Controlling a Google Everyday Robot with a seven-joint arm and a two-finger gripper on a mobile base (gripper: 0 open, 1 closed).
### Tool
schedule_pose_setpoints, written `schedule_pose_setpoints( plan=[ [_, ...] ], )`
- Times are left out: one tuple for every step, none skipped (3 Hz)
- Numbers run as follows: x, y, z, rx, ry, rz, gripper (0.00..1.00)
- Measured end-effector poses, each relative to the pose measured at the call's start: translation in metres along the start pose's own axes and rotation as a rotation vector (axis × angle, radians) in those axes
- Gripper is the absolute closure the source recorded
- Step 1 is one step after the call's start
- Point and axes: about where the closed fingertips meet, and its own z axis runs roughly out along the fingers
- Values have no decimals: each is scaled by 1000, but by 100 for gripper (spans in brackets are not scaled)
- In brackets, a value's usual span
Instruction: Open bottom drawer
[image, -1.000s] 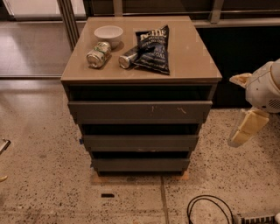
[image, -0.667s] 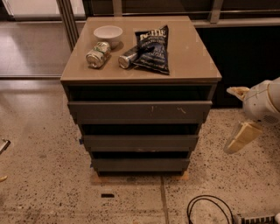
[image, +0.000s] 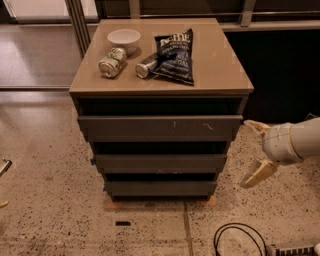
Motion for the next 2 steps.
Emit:
schedule_pose_setpoints(
  plan=[
    [13,5,43,-9,-60,16,0],
    [12,5,43,-11,-63,16,0]
  ],
)
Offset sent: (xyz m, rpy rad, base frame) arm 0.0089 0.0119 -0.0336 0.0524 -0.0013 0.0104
